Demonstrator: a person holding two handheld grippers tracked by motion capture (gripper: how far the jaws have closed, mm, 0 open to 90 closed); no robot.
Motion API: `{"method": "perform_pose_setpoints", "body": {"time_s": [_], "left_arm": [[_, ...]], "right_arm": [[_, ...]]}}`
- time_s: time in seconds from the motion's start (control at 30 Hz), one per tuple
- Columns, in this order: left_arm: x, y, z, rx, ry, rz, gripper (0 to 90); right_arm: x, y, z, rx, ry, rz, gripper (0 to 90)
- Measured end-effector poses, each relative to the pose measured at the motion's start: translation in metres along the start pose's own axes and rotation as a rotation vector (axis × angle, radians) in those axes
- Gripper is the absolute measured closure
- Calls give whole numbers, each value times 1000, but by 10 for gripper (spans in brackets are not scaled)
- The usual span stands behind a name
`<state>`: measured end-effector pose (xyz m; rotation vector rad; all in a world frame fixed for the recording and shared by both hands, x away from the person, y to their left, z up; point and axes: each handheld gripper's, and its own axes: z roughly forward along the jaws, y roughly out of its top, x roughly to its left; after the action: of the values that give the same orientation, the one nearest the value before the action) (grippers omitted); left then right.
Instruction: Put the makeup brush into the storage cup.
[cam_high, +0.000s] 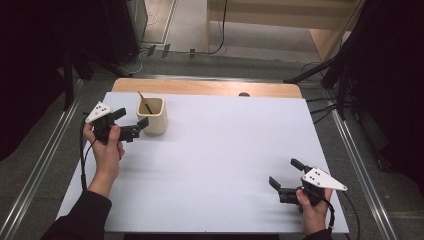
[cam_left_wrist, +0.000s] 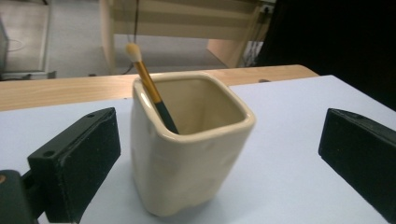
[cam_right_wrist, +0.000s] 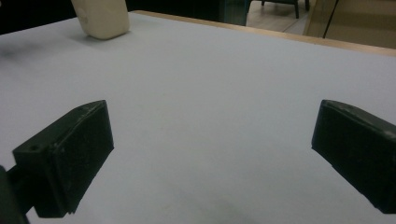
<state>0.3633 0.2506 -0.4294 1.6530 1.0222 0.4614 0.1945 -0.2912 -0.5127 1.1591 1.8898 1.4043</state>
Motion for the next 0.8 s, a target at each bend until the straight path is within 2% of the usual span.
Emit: {"method": "perform_pose_setpoints", "body": {"time_s": [0.13,0.37,0.5,0.8], "left_arm": [[-4,-6,-6,7,-1,18,0],[-8,-17,-17,5,-1,19,0],[-11,-27,-25,-1,-17,19,0],[-15,-46,-40,-16,-25,15,0]], "right_arm": [[0,0,0,-1,0,-4,0],[0,0,0,-2,-1,-2,0],[1,0,0,-1,0,-4,0],[1,0,0,-2,-3,-2,0]]}}
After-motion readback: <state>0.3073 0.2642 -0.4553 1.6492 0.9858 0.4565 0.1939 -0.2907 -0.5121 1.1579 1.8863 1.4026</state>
